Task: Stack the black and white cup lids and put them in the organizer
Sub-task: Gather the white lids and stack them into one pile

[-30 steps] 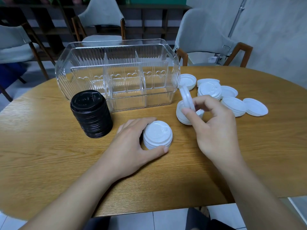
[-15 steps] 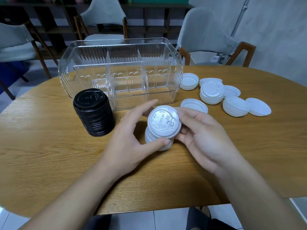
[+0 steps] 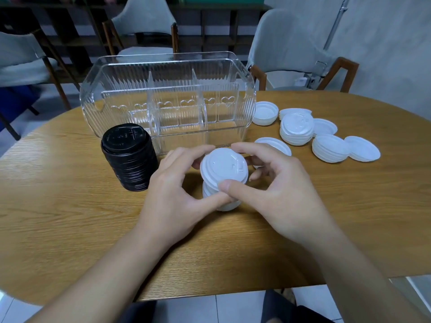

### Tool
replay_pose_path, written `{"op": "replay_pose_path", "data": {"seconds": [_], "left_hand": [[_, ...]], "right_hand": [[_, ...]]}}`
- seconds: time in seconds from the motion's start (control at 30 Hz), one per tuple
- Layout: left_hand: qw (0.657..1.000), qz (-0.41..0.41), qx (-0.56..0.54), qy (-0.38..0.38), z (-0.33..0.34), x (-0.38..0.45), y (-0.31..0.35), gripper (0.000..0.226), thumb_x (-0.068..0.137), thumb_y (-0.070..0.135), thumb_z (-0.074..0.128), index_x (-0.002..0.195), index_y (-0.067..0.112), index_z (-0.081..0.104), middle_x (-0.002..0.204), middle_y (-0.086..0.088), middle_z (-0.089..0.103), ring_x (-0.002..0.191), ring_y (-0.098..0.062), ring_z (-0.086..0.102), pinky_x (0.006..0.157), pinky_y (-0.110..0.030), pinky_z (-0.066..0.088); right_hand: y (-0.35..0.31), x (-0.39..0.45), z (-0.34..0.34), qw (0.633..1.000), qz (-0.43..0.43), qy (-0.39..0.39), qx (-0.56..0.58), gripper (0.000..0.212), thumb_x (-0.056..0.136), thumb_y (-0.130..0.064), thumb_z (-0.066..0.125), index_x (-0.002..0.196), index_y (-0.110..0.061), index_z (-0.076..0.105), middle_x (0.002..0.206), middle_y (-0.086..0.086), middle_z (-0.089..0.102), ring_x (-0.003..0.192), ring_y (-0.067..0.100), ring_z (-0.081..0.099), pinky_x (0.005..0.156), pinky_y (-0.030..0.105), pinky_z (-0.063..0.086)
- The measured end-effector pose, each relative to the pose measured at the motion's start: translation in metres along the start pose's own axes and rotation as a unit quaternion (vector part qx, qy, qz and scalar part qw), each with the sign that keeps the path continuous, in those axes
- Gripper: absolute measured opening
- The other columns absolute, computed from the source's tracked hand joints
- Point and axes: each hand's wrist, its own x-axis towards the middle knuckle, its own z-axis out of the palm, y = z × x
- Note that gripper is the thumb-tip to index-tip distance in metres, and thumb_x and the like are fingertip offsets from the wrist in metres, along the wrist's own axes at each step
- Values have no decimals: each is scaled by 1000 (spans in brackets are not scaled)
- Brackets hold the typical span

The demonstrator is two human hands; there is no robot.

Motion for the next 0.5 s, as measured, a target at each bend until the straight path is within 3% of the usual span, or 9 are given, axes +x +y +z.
{"op": "replay_pose_path", "data": {"seconds": [0.17,0.27,0.37,0.5], "left_hand": [[998,42,50,-4,1,0,1,76,80,62,89,140,19,72,121,12,69,110,-19,62,98,-41,52],[997,39,61,-35,1,0,0,89,76,68,94,147,23,67,126,15,67,118,-17,58,104,-41,50],[996,-41,27,-72,-1,-1,-5,108,68,76,92,161,38,51,134,22,64,132,-12,56,115,-38,46],[981,-117,3,-154,-3,-1,-13,135,59,76,99,169,54,24,140,30,62,142,-6,54,125,-45,43]], "right_hand": [[-1,-2,-1,999,-10,7,-44,57,76,-40,97,129,-40,75,118,-23,74,113,5,67,88,24,55],[2,-2,1,995,-25,22,-97,62,78,-43,94,136,-37,72,122,-24,71,118,2,64,93,21,53],[3,-2,4,987,-31,18,-154,72,84,-51,88,150,-34,63,133,-24,66,124,-3,58,103,15,47],[5,-3,9,983,-42,-9,-181,63,88,-52,85,145,-32,66,136,-23,67,127,-4,57,106,9,41]]}}
